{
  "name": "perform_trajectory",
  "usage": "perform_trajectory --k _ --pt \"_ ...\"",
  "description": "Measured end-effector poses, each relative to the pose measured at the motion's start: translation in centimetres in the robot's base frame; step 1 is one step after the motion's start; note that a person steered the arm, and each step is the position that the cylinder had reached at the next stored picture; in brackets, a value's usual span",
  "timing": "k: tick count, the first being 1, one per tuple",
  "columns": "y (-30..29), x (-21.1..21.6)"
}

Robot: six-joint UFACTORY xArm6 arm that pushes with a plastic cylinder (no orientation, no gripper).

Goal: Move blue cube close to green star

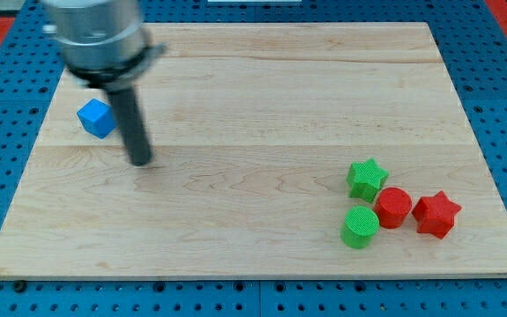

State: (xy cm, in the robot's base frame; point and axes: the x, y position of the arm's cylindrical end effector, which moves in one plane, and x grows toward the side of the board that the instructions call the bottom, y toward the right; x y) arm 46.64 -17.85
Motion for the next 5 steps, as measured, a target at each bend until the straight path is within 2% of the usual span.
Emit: perform_trajectory --k 1,2,4,5 --pt "-6.7 -2.8" --pt "-10.2 -5.6" --pt "3.2 -5.6" --pt "7.6 -7.1"
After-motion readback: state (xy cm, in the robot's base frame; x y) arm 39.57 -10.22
